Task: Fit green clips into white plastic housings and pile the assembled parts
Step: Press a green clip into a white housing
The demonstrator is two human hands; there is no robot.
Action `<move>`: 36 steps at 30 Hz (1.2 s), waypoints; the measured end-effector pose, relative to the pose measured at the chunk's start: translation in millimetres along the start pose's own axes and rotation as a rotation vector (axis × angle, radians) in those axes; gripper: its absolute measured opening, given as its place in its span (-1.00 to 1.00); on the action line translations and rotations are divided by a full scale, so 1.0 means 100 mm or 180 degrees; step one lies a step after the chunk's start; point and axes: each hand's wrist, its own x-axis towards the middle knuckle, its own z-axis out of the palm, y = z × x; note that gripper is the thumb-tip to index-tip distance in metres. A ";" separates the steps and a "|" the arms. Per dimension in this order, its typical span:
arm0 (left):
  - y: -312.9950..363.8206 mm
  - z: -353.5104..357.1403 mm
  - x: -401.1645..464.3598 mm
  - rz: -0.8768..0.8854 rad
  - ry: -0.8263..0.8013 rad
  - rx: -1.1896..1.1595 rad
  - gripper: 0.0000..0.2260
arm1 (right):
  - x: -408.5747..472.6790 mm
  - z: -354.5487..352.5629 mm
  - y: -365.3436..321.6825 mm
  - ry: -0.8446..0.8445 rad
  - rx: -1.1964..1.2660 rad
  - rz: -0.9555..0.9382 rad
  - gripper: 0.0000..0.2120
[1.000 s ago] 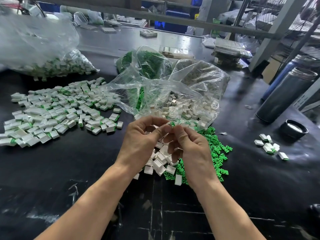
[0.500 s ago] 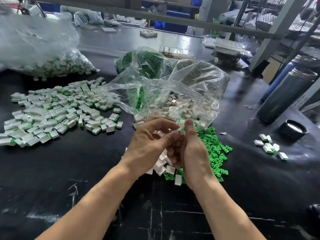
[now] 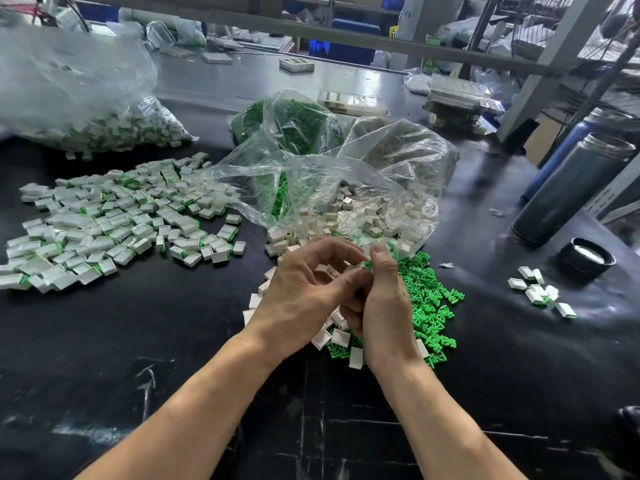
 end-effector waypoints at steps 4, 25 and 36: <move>0.00 0.03 0.01 0.0011 -0.0018 -0.0050 -0.87 | 0.03 0.00 0.00 0.0255 -0.0209 -0.0066 -0.53; -0.01 0.08 -0.03 -0.0077 0.0134 -0.0023 -0.95 | 0.10 -0.02 0.03 0.0656 -0.0931 -0.0406 -0.49; -0.01 0.08 -0.05 -0.0021 0.0103 -0.0040 -0.96 | 0.09 -0.04 0.05 0.0699 -0.1088 -0.0433 -0.48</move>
